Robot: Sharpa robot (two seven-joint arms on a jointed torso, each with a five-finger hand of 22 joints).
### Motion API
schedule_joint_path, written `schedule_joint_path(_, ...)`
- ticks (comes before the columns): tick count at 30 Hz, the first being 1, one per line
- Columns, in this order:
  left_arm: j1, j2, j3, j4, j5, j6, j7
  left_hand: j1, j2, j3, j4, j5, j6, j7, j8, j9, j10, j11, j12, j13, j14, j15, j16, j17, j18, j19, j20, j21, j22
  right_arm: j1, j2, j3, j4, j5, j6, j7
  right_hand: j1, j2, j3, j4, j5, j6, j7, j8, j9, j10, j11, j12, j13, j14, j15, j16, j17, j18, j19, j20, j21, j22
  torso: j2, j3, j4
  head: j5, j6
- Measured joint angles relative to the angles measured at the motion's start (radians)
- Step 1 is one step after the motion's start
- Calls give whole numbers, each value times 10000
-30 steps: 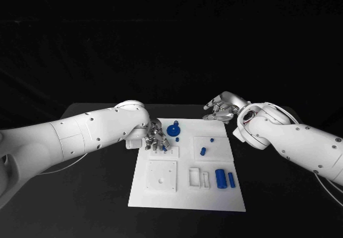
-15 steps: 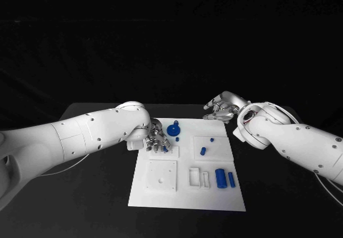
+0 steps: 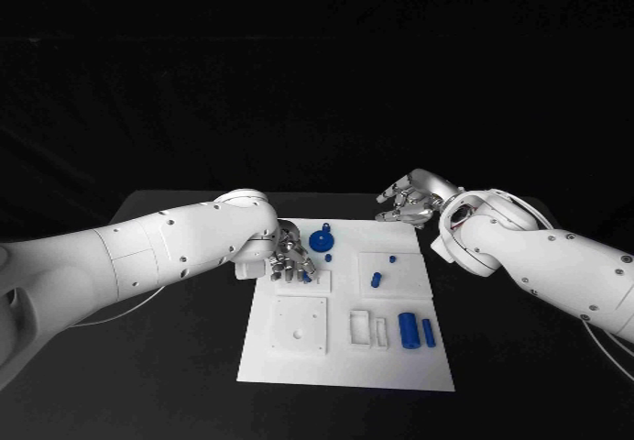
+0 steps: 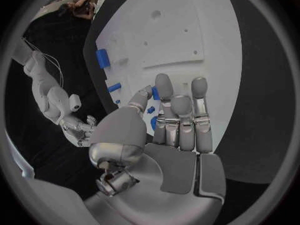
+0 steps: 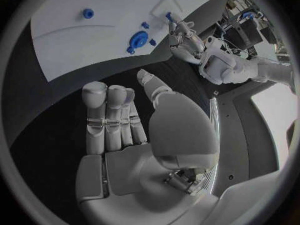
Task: Assemble the parts on the task board
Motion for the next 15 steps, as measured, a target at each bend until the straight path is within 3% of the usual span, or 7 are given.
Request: schedule_joint_path(15, -1, -58, 1, 68, -2, 0, -33, 8, 8, -5, -5, -3, 1, 0, -17, 25, 1, 0, 0, -1, -15, 17, 39, 1, 0, 0, 0, 0, -2, 0, -19, -3, -56, 1, 1, 3, 0, 0, 0, 0, 0, 0, 0, 0, 0, 0, 0, 0, 0, 0, 0, 0, -2, 1, 0, 0, 0, -1, 6, -4, -9, -4, -28)
